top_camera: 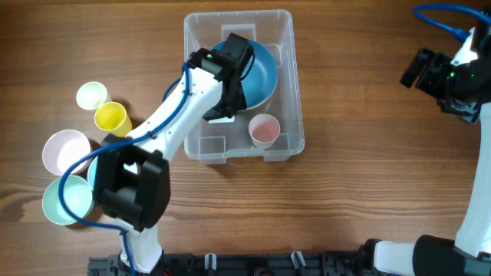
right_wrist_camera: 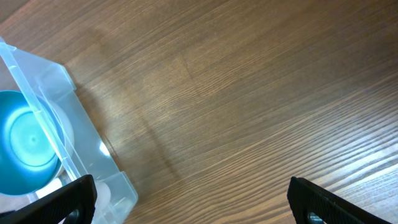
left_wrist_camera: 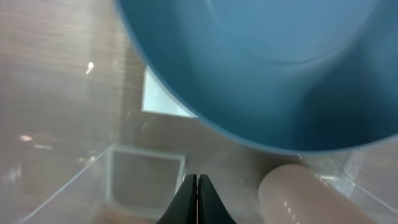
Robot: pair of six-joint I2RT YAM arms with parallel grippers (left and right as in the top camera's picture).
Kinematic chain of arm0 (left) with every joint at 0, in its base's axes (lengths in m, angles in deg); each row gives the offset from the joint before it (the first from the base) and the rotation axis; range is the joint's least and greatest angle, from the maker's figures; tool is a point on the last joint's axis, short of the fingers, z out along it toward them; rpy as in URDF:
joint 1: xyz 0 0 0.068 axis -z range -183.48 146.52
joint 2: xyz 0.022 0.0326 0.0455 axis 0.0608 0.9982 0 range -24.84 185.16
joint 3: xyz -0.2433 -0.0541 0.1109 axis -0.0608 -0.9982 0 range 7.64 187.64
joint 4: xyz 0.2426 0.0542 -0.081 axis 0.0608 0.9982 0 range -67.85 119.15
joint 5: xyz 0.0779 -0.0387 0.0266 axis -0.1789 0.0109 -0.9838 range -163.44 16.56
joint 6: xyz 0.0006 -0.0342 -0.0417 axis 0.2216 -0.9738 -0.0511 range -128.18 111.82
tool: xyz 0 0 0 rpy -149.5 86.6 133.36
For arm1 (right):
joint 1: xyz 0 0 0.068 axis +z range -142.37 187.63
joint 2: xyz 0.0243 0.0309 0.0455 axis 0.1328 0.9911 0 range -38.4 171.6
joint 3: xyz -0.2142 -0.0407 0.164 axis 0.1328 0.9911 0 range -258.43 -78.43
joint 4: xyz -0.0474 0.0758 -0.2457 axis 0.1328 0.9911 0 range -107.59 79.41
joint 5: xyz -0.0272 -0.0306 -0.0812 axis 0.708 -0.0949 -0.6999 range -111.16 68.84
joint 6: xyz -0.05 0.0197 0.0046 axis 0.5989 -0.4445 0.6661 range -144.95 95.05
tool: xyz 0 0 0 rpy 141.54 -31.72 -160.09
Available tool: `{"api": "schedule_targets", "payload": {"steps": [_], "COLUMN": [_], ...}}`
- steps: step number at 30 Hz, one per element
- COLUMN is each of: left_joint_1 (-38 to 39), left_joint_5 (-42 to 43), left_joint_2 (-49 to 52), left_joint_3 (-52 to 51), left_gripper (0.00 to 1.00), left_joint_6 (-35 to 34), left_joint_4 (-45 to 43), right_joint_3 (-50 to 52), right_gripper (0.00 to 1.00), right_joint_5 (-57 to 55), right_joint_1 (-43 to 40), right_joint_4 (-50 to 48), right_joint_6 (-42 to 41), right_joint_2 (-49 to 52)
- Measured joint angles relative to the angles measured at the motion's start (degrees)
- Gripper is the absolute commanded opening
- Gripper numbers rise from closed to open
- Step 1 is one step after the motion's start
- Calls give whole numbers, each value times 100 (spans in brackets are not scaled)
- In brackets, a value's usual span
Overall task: Pack container
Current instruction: 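Move the left gripper back and grasp the yellow cup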
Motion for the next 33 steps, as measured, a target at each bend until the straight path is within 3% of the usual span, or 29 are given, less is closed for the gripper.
{"api": "schedule_targets", "payload": {"steps": [9, 14, 20, 22, 23, 24, 25, 29, 33], "left_joint_1": [26, 26, 26, 26, 26, 26, 26, -107, -863], "left_joint_5": [173, 157, 61, -46, -133, -203, -317, -741, -955], "left_joint_2": [721, 767, 767, 728, 647, 518, 260, -1333, -2365], "left_joint_3": [-11, -31, -31, -31, -44, -63, -85, -70, -39], "left_gripper": [4, 4, 4, 13, 36, 52, 59, 70, 66], "left_joint_6": [179, 601, 822, 844, 855, 866, 901, 918, 944], "left_joint_4": [-487, -1233, -997, -927, -870, -798, -693, -188, 474], "right_joint_3": [0, 0, 0, 0, 0, 0, 0, 0, 0], "right_gripper": [100, 100, 100, 100, 100, 100, 100, 100, 100], "right_joint_5": [0, 0, 0, -2, 0, 0, -2, -2, 0], "right_joint_1": [-2, -2, 0, 0, 0, 0, -2, 0, 0], "right_joint_4": [0, 0, 0, 0, 0, 2, 2, 0, 0], "right_joint_6": [0, 0, 0, 0, 0, 0, 2, 0, 0], "right_joint_2": [0, 0, 0, -2, -2, 0, 0, -2, 0]}}
